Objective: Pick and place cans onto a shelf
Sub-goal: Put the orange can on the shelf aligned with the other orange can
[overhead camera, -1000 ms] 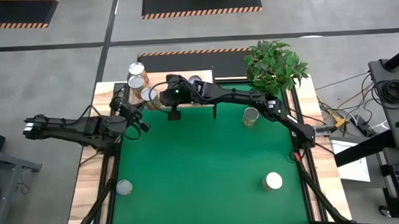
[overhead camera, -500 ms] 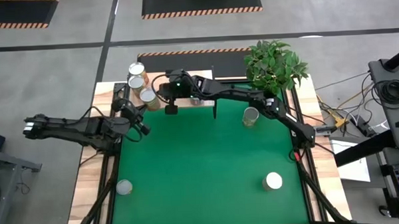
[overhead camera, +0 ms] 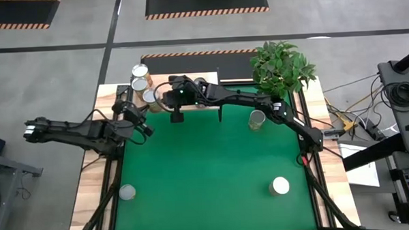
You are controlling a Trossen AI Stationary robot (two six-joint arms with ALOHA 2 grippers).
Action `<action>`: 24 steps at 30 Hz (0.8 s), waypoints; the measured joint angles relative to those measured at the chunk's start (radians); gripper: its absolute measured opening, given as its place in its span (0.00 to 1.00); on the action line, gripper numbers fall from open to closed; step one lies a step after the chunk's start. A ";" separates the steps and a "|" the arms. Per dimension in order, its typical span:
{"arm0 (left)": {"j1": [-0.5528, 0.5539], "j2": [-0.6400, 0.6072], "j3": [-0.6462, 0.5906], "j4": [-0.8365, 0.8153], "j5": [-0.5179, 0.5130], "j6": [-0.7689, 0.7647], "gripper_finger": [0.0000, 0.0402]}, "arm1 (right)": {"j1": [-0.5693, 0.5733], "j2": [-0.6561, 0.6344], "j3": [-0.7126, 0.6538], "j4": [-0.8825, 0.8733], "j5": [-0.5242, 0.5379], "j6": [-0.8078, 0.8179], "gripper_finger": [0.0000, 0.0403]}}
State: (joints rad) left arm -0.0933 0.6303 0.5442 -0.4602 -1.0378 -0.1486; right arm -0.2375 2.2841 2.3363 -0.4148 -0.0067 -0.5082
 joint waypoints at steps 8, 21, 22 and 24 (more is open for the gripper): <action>0.000 -0.041 0.000 -0.025 0.000 -0.018 0.00 | 0.000 -0.006 0.000 0.000 0.032 0.003 0.02; -0.001 -0.061 0.000 -0.028 0.208 0.025 0.00 | -0.050 -0.007 0.000 0.056 0.121 -0.016 0.02; -0.001 -0.061 0.000 -0.028 0.198 0.025 0.00 | -0.063 -0.001 0.000 0.079 0.087 0.001 0.02; -0.001 -0.061 0.000 -0.027 0.186 0.024 0.00 | -0.084 0.011 0.000 0.119 0.027 0.039 0.02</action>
State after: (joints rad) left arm -0.0940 0.5694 0.5446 -0.4877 -0.8518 -0.1242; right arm -0.3218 2.2952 2.3362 -0.2959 0.0202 -0.4690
